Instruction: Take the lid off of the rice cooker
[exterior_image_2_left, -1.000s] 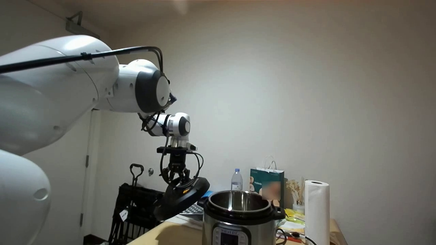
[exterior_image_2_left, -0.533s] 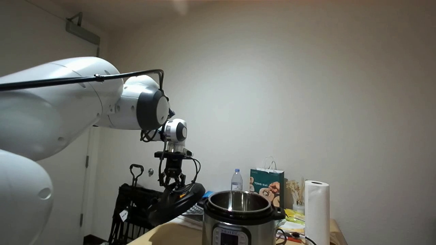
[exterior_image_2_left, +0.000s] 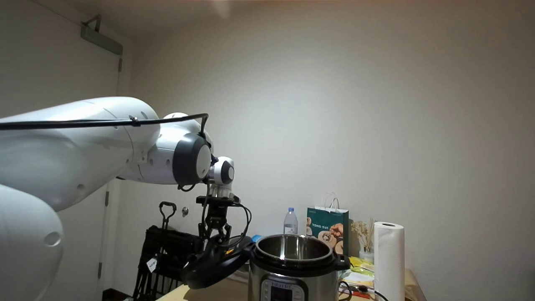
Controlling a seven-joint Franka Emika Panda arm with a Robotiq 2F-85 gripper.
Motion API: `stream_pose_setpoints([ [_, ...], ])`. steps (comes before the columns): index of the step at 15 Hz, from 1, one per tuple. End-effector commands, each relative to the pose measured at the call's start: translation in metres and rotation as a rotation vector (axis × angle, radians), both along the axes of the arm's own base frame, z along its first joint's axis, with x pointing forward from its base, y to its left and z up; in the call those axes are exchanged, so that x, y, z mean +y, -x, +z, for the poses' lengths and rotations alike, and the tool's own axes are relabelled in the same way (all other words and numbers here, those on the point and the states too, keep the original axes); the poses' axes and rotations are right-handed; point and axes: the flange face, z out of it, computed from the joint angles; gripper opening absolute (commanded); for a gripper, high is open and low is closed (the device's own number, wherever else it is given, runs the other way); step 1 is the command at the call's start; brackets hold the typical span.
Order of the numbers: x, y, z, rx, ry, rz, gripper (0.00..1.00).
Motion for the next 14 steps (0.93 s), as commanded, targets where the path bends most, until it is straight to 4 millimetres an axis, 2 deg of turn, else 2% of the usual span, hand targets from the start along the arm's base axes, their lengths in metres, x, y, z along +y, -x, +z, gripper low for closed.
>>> stream_pose_setpoints([
  [1,-0.015,-0.006,0.012,0.032,-0.045,0.023,0.0],
  [7,-0.018,-0.012,-0.013,0.049,-0.119,0.131,0.0],
  [14,-0.017,-0.01,-0.037,0.068,-0.069,0.116,0.0],
])
